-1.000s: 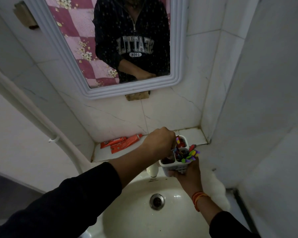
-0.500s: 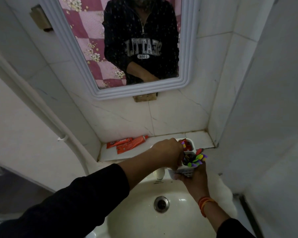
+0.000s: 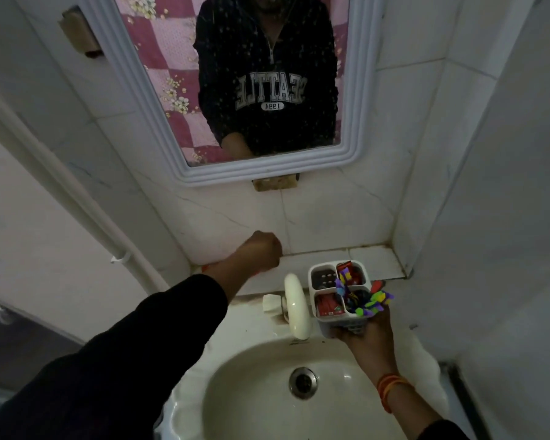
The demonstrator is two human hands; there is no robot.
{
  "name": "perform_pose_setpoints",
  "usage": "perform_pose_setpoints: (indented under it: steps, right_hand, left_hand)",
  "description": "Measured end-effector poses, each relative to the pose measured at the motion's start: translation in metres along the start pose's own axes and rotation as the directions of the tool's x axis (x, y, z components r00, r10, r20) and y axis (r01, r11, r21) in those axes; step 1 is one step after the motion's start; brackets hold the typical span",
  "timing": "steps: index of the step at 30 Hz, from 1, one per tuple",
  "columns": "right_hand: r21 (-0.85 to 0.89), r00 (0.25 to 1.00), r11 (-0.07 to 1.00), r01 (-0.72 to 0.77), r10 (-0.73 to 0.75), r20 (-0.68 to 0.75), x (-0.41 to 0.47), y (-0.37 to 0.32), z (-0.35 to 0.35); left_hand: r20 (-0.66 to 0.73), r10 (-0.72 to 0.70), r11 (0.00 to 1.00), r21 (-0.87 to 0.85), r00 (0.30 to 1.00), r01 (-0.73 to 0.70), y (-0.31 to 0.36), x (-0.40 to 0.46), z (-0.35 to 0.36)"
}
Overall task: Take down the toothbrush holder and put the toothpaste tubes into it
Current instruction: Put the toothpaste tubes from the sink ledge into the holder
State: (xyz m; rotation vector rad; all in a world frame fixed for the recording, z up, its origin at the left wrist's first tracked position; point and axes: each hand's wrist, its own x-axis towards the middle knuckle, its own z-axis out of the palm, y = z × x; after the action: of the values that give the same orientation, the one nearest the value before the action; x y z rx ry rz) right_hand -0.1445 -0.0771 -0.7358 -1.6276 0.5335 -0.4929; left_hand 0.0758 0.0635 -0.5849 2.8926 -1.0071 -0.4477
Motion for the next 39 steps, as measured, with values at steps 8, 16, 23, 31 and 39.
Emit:
perform_pose_setpoints:
  steps: [8,16,23,31,39]
  right_hand:
    - [-0.018,1.0,1.0,0.014,-0.014,0.005,0.001,0.006,-0.002]
    - [-0.018,0.998,0.998,-0.059,0.059,-0.011,-0.001,0.001,-0.002]
    - [-0.062,0.998,0.996,-0.067,0.067,-0.013,-0.002,-0.004,-0.003]
    - [-0.145,0.988,0.978,-0.148,0.153,0.023,-0.007,0.0,-0.009]
    - [0.152,0.987,0.975,-0.159,0.158,0.023,-0.006,-0.014,-0.007]
  left_hand:
    - [0.157,-0.146,0.986,0.104,0.977,0.131,-0.036,0.021,0.054]
    - [-0.015,-0.133,0.981,0.141,0.991,0.134,-0.047,0.033,0.07]
    - [-0.036,-0.06,0.982,0.176,0.998,0.066,-0.035,0.024,0.069]
    - [0.025,0.066,0.994,-0.084,0.998,-0.064,0.031,0.013,-0.056]
    - [0.192,0.054,0.994,0.082,0.98,-0.071,0.1,-0.007,-0.081]
